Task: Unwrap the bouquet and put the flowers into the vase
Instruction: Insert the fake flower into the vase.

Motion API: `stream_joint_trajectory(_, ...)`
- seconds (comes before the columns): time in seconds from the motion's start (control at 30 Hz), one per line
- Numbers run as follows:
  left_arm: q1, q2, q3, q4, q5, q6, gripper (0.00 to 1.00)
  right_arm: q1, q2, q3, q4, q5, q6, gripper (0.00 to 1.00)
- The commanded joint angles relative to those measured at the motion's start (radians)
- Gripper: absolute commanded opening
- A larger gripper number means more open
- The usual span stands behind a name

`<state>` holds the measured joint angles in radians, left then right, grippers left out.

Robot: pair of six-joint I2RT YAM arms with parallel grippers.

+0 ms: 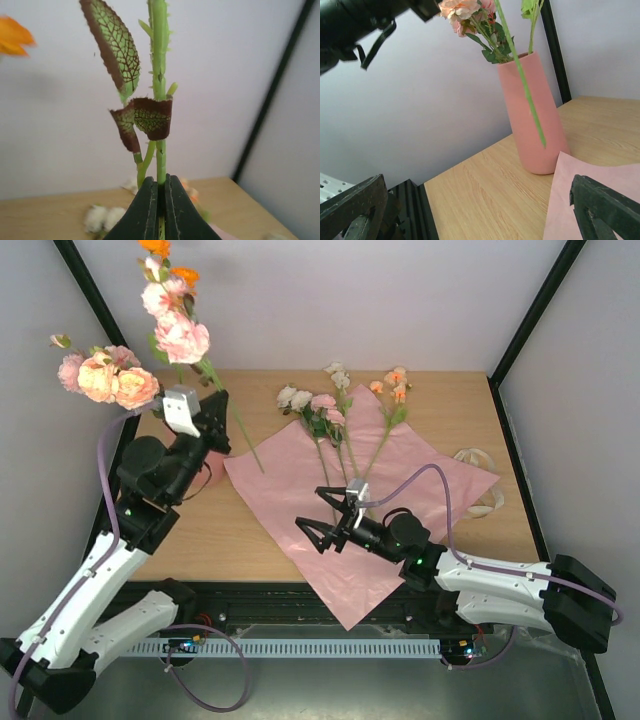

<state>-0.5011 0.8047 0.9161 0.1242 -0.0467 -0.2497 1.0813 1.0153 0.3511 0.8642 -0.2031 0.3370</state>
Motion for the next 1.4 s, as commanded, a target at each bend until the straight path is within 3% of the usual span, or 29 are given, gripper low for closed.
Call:
stream_joint_trajectory(0.0,0.001,0.068,0.135,-0.016,-0.259,0.199,0.02,0.006,-0.010,-0.002,0.002,0.009,-0.037,0.99)
stream_joint_trajectory(0.23,0.071,0.187,0.293,0.032,-0.379,0.335,0.02,0.004,-0.028,-0.005,-0.049,0.020,-0.062,0.99)
stream_joint_trajectory(0.7,0.211,0.356,0.539,0.027,-0.368,0.387,0.02,0.004,-0.103,-0.009,-0.090,0.034,-0.087,0.99)
stream_joint_trajectory(1.1,0.330,0.412,0.542,-0.078,-0.368,0.369,0.02,0.005,-0.122,0.007,-0.131,0.047,-0.077,0.99)
stream_joint_trajectory(1.23,0.377,0.424,0.535,-0.106,-0.295,0.303,0.02,0.005,-0.124,0.009,-0.142,0.049,-0.060,0.99)
stream_joint_trajectory(1.37,0.380,0.430,0.526,-0.158,-0.227,0.285,0.10,0.005,-0.114,0.053,-0.216,0.048,-0.044,0.99)
